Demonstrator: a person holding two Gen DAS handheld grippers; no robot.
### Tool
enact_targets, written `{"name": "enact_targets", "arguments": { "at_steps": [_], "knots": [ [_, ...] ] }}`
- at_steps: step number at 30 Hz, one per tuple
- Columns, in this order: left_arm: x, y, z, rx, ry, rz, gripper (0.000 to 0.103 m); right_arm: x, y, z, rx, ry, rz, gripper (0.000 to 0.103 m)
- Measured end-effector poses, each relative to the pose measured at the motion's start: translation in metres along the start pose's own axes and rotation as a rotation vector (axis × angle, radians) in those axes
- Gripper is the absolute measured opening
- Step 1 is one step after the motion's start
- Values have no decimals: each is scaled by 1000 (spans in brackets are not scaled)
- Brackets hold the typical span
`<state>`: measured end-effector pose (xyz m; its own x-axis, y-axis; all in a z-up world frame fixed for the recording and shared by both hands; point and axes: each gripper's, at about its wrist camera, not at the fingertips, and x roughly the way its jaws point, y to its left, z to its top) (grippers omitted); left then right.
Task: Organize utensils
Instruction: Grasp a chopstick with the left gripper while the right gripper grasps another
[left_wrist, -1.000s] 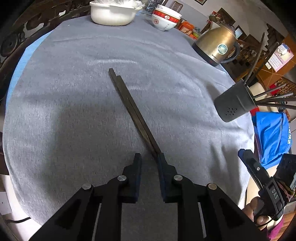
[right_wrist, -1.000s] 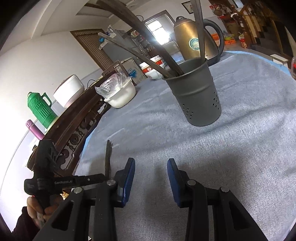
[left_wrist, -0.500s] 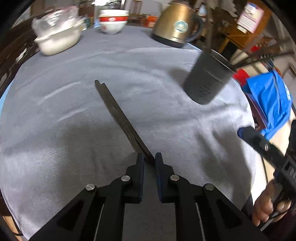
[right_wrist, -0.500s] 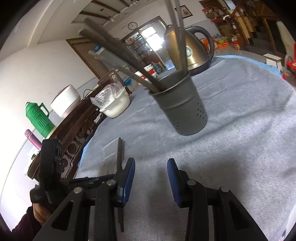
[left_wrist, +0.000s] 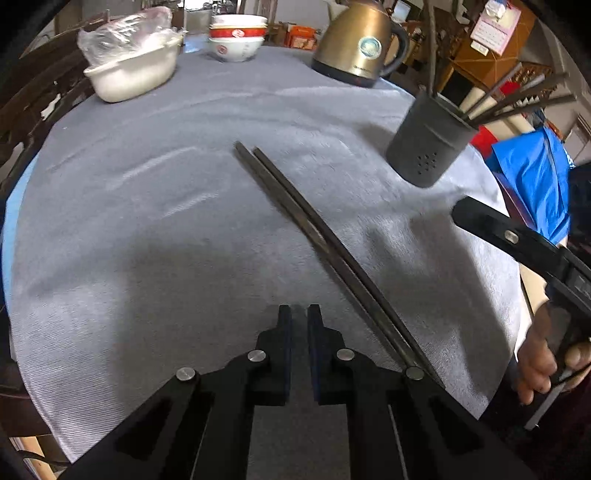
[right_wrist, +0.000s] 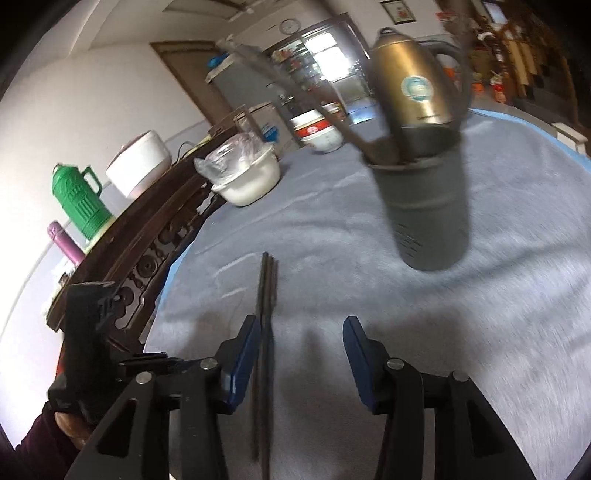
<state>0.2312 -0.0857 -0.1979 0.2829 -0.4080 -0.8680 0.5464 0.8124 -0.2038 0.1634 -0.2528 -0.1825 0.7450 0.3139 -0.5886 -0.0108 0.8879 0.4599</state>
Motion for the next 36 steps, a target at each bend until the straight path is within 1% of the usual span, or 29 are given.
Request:
{"name": "enact_targets", "arguments": {
  "at_steps": [3,4,5,7,9,12,14,19,21,23,27,30,33,36],
  "knots": [
    [-8,10,1,-49,-22,-11,9,28,16,14,-49,72,-10,49],
    [-10,14,1,-67,-31,-12,9,40,23,17,-73,102,-17,41],
    [-12,17,0,-82,-36,-12,9,49,30,19,-99,128,-27,38],
    [-15,25,-3,-117,-37,-14,9,70,43,21,-149,169,-61,37],
    [-15,31,-4,-143,-39,-19,9,86,49,21,-166,201,-82,29],
    [-16,36,-8,-161,-37,-25,9,103,51,22,-168,235,-112,24],
    [-19,38,-11,-165,-39,-27,9,114,52,22,-176,268,-127,22],
    [-25,42,-11,-173,-46,-32,9,120,52,30,-177,296,-136,22],
    [-25,43,-10,-173,-46,-32,9,119,48,33,-188,314,-168,18],
    [-23,42,-7,-170,-45,-33,9,116,44,34,-190,314,-181,18],
    [-22,42,3,-164,-36,-28,9,109,33,36,-206,292,-252,18],
    [-19,39,16,-157,-29,-27,9,107,24,39,-152,304,-243,18],
    [-14,37,33,-148,-21,-17,9,113,20,44,-113,305,-264,19],
    [-9,37,50,-160,-7,-24,12,121,22,48,-110,301,-276,19]
  ]
}}
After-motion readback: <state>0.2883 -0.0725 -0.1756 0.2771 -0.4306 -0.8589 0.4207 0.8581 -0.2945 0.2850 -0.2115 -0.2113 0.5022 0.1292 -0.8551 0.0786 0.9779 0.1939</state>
